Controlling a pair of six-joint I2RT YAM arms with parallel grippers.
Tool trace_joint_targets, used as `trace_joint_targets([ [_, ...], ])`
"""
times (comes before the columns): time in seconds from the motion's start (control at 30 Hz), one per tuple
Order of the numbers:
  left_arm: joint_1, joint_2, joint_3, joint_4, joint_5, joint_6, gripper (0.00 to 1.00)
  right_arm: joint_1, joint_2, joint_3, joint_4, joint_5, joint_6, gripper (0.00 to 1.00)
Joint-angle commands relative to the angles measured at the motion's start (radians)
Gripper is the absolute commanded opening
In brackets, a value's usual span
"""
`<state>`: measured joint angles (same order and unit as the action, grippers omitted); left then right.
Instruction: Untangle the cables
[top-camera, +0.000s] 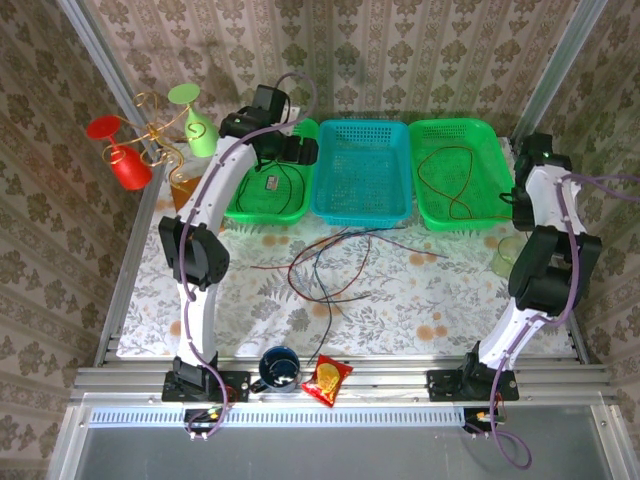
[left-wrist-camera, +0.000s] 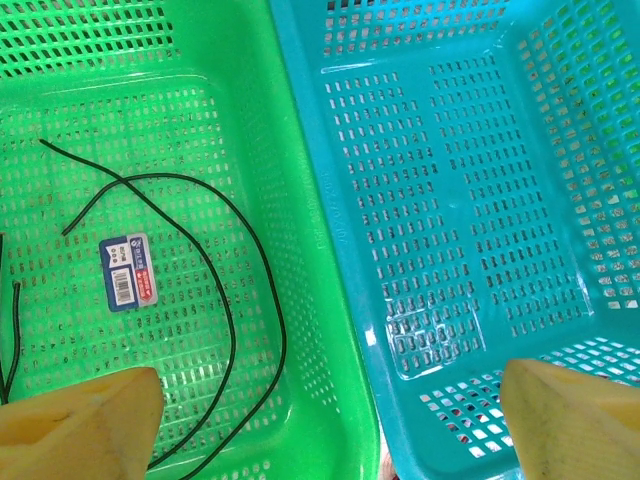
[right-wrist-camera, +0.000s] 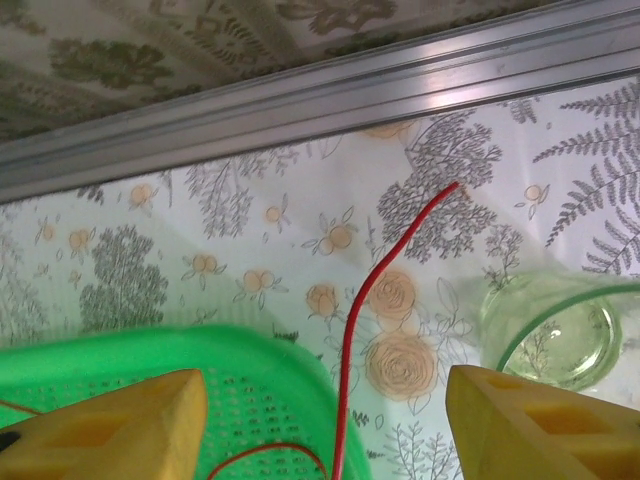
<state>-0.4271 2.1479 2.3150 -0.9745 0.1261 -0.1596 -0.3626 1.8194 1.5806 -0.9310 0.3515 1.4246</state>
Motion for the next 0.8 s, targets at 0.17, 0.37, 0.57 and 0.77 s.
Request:
trace_joint_targets([
  [0.17,-0.017,0.029,0.055,-0.042,-0.022,0.040,0.88,-0.089,-0.028,-0.074,0.057,-0.118,0.051,0.75],
  [0.37,-0.024,0.044,0.084,-0.060,-0.033,0.047,0.88,-0.128,-0.002,-0.089,0.117,-0.194,0.036,0.77],
  [0.57,-0.023,0.055,0.092,-0.062,-0.035,0.047,0.88,-0.145,0.021,-0.084,0.135,-0.226,0.034,0.78],
  [0.77,-0.055,0.063,0.101,-0.067,-0.038,0.049,0.88,-0.151,0.058,-0.087,0.152,-0.266,0.046,0.78],
])
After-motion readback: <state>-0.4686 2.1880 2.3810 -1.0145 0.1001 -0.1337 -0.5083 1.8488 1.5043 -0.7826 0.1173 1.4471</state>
